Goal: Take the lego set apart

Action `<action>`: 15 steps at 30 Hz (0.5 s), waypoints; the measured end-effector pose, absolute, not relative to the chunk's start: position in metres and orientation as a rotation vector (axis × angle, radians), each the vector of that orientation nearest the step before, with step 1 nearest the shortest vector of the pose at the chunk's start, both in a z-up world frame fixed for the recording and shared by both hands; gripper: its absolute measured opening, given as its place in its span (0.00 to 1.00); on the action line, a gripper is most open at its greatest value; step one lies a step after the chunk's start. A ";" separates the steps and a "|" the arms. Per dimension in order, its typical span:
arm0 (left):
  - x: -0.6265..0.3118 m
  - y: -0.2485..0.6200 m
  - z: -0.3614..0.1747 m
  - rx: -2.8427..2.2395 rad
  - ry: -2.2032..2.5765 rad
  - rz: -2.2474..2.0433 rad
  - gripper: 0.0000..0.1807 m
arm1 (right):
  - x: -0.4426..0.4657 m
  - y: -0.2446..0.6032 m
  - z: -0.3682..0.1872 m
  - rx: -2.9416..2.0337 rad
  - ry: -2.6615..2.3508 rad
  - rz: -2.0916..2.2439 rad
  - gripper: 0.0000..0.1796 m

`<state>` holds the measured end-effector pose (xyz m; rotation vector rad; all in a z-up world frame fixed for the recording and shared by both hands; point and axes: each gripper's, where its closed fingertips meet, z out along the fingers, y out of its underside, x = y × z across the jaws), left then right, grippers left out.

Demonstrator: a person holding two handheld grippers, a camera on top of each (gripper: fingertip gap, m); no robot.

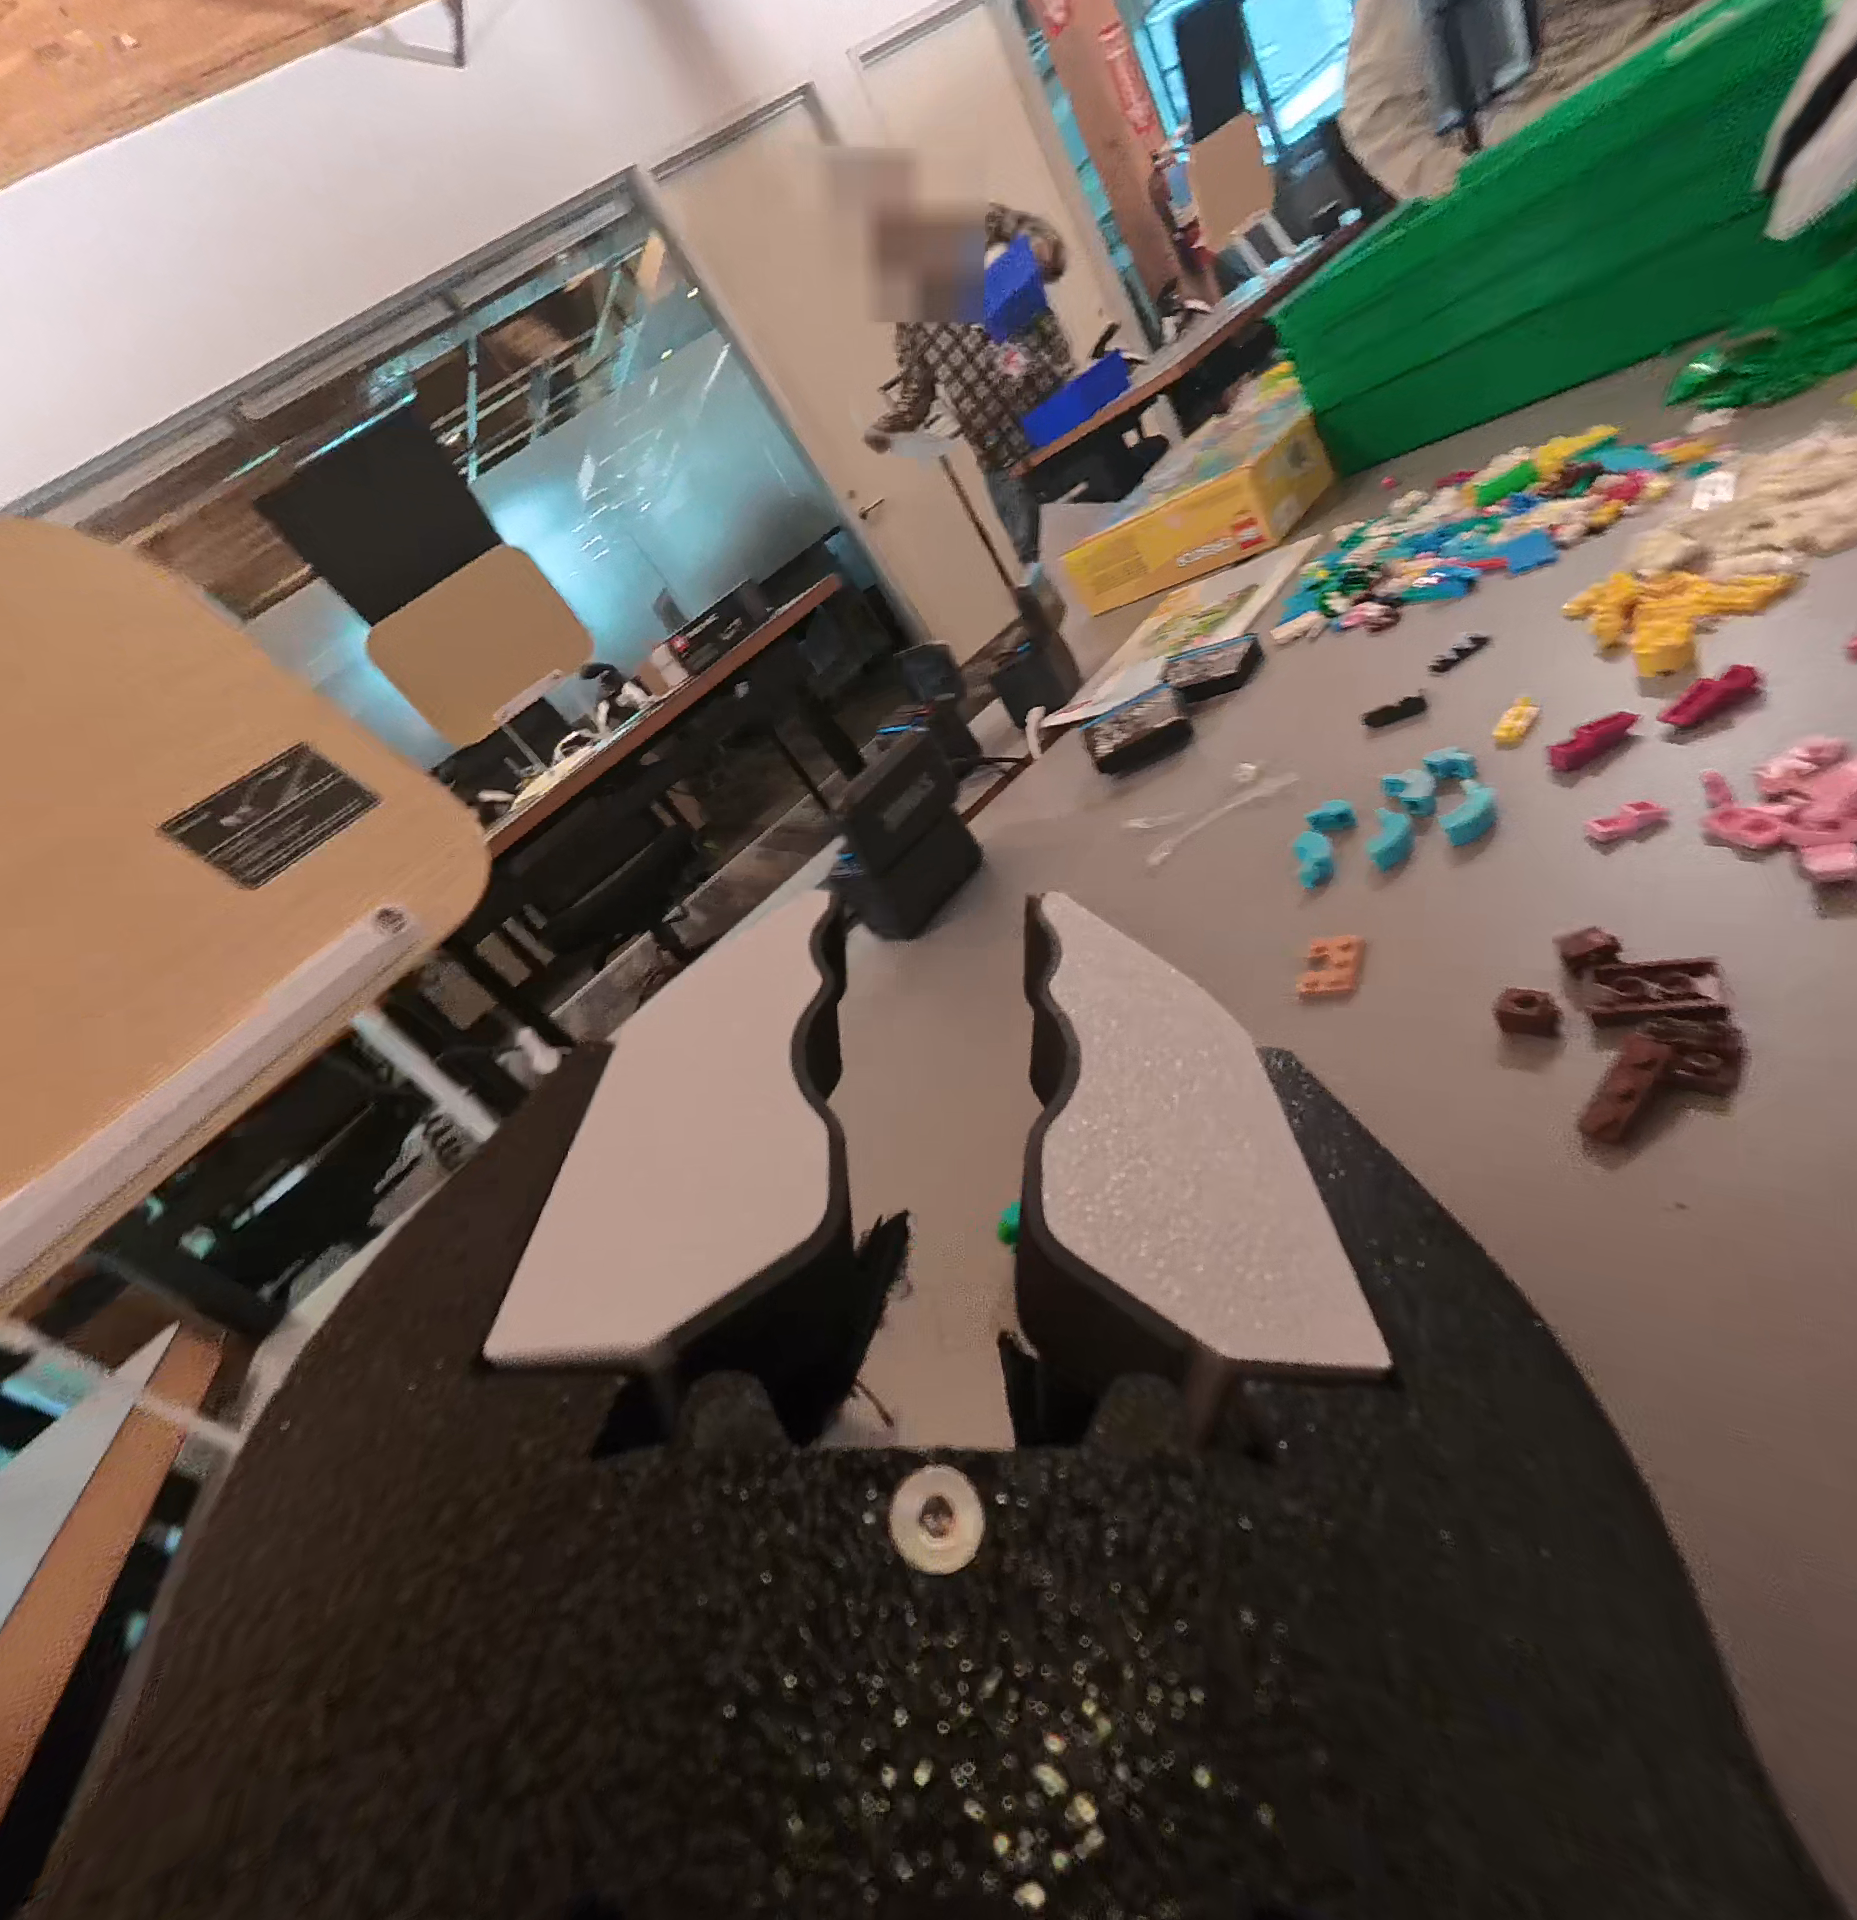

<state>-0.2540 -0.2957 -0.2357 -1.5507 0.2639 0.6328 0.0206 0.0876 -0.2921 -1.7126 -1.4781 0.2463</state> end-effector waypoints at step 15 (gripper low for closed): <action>-0.227 -0.405 -0.301 -2.207 0.338 -0.194 0.22 | -0.167 -0.307 -0.312 -0.916 -2.360 1.019 0.13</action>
